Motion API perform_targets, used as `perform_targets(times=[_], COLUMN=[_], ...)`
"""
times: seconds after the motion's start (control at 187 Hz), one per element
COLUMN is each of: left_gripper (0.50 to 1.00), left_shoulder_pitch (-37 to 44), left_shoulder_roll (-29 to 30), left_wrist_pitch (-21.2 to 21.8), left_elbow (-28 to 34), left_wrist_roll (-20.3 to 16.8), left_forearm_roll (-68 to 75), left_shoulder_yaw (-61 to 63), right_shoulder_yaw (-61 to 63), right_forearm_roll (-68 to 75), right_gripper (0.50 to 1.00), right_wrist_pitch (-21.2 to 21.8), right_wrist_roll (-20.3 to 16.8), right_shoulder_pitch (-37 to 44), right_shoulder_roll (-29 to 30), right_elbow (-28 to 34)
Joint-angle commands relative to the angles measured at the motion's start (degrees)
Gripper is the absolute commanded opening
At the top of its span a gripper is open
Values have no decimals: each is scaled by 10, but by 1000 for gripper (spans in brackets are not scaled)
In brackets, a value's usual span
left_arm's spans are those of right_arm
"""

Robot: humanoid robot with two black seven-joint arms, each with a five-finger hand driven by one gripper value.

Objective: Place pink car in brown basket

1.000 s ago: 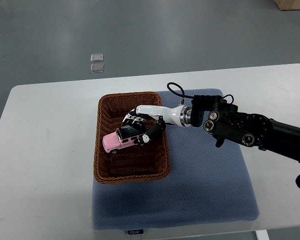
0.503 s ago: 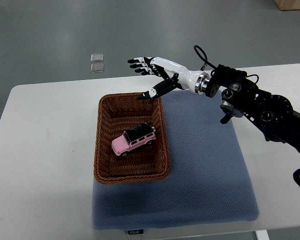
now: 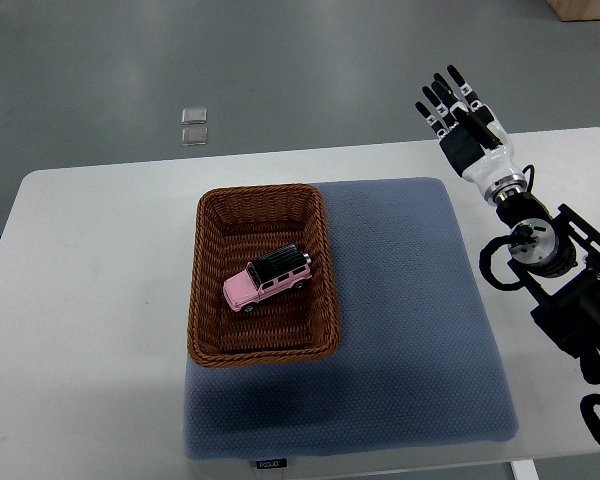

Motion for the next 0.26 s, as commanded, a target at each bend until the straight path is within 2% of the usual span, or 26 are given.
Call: perform_targets(times=[0.0, 0.112, 0.251], left_gripper=[1000, 1000, 1000], left_shoulder_pitch=[0, 0, 0], left_shoulder_roll=[0, 0, 0], left_wrist_pitch=[0, 0, 0], left_elbow=[-1, -1, -1], left_wrist_roll=[0, 0, 0], left_forearm_roll=[0, 0, 0], left_shoulder_yaw=[1, 1, 1], right_shoulder_yaw=[0, -1, -4], right_forearm_roll=[46, 47, 47], right_gripper=[909, 909, 911], right_wrist_pitch=[41, 77, 78], right_wrist_roll=[1, 1, 1], right_shoulder_pitch=[-10, -13, -12], right_shoulder_roll=[1, 3, 9], right_elbow=[-39, -60, -61])
